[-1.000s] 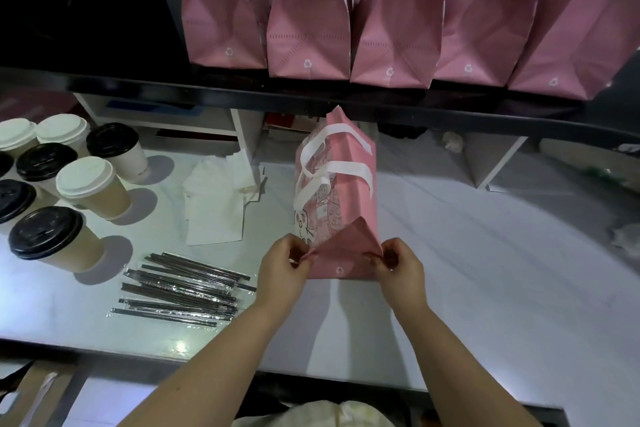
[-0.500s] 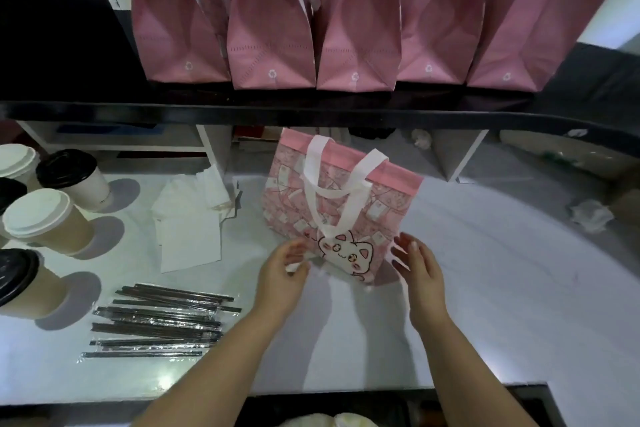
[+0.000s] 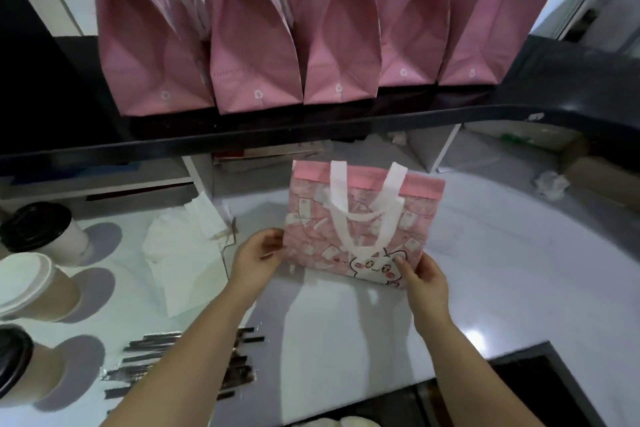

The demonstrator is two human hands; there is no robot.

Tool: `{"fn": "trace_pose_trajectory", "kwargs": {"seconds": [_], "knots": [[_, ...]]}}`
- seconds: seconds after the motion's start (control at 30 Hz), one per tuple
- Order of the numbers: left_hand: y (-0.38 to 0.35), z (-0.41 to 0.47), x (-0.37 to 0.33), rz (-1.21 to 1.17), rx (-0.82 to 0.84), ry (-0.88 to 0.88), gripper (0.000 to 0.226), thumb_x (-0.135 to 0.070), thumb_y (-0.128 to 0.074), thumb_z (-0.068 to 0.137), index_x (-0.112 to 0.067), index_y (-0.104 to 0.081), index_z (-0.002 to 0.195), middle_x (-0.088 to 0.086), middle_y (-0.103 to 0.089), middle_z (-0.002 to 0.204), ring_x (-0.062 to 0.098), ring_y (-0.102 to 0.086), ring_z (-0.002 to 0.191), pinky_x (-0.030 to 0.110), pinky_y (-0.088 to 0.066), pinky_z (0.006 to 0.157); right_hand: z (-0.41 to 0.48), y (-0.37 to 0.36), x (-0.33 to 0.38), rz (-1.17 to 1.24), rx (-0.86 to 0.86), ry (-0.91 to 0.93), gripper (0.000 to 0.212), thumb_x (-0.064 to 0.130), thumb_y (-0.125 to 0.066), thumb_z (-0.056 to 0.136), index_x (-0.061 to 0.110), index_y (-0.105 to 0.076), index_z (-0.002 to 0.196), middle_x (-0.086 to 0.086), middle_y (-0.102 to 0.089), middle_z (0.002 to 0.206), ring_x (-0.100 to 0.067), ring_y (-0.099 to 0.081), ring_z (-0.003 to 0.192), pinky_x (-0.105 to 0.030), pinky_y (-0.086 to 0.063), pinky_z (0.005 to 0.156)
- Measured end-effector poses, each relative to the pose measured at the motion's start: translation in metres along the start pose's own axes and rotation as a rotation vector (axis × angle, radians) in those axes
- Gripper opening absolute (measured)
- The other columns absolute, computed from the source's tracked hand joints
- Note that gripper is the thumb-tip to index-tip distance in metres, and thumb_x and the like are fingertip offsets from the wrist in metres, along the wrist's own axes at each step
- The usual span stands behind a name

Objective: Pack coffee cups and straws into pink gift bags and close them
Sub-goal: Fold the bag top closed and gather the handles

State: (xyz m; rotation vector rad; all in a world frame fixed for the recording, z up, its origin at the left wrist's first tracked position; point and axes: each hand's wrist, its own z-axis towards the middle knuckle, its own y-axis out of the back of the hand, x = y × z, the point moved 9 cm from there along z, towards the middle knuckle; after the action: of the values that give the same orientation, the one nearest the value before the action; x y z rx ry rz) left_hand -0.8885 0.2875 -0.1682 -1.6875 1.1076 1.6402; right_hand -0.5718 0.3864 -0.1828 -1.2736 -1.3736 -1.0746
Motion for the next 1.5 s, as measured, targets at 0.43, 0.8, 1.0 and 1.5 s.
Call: {"fn": "trace_pose_trajectory", "kwargs": {"seconds": [0.43, 0.8, 1.0, 1.5], "knots": [[-0.015, 0.013, 0.008, 0.032, 0.148, -0.012, 0.023, -0.005, -0.074, 0.082, -0.025, -0.068, 0.094, -0.006, -0.073, 0.096, 0.008, -0.067, 0.088, 0.022, -0.051, 0.082, -0.013, 0.024, -0.014, -0.070, -0.227, -0.102, 0.024, 0.006, -0.067, 0.087, 0.028, -0.074, 0.083, 0.010, -0.075, 0.087, -0.010, -0.070, 0.086, -0.026, -0.051, 0.077], [-0.019, 0.015, -0.020, -0.096, 0.079, -0.055, 0.017, -0.012, -0.069, 0.088, -0.028, -0.071, 0.086, -0.009, -0.075, 0.086, 0.006, -0.070, 0.078, 0.015, -0.052, 0.065, -0.034, 0.031, 0.019, 0.055, -0.376, -0.029, 0.016, 0.003, -0.063, 0.089, 0.017, -0.070, 0.084, 0.009, -0.072, 0.074, -0.003, -0.064, 0.064, -0.014, -0.049, 0.054], [-0.076, 0.013, -0.062, -0.203, 0.191, -0.070, 0.014, -0.004, -0.064, 0.090, -0.011, -0.070, 0.101, 0.000, -0.072, 0.093, 0.009, -0.067, 0.080, 0.016, -0.054, 0.071, -0.062, 0.073, 0.052, 0.147, -0.543, -0.005, 0.011, 0.007, -0.063, 0.092, 0.016, -0.069, 0.090, -0.003, -0.072, 0.090, -0.023, -0.069, 0.086, -0.035, -0.057, 0.077], [-0.325, -0.135, -0.238, -0.330, 0.873, -0.230, 0.005, -0.028, -0.067, 0.090, -0.031, -0.069, 0.091, -0.006, -0.074, 0.091, 0.016, -0.072, 0.085, 0.031, -0.060, 0.066, -0.250, 0.296, 0.178, 0.240, -0.907, 0.321, 0.023, -0.005, -0.060, 0.090, 0.014, -0.068, 0.102, -0.011, -0.073, 0.100, -0.027, -0.071, 0.090, -0.029, -0.057, 0.068]]}}
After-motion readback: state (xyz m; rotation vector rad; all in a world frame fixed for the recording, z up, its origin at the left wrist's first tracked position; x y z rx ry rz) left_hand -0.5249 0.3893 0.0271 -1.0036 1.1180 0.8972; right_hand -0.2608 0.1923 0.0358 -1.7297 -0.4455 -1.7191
